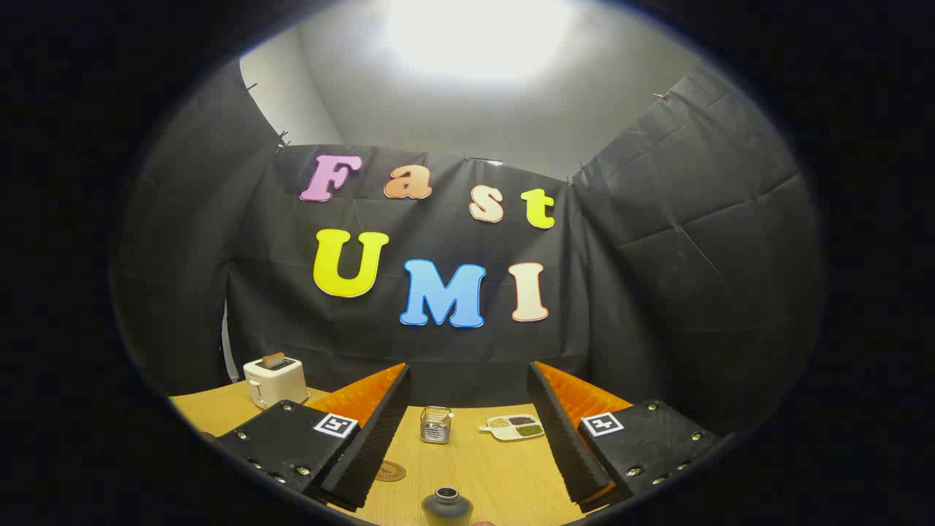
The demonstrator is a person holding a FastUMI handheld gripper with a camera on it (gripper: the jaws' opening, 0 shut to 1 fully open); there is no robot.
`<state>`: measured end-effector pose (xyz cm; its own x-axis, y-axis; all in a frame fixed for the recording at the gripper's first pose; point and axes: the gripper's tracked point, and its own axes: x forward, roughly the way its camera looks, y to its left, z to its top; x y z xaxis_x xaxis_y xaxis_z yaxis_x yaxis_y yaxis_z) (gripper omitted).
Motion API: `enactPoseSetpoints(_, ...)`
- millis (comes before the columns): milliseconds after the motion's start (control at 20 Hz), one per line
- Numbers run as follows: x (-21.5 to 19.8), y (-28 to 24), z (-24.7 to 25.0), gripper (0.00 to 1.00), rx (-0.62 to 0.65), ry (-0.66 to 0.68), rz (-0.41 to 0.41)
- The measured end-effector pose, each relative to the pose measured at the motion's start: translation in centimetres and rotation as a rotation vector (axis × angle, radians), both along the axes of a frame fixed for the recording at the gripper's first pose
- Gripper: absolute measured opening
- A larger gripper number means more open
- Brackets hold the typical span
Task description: Take the bottle from table, then pour the juice into the cup, finally place the bottle on the coaster
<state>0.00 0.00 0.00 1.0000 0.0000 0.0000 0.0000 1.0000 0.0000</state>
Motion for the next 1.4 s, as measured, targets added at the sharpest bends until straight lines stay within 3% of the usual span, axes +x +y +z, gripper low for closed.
enactPoseSetpoints(850,-0.3,0.0,-1.3,0.96,0.056,0.001,0.026)
enactPoseSetpoints(1400,-0.7,1.2,-5.6,0.96,0.093,0.028,0.127)
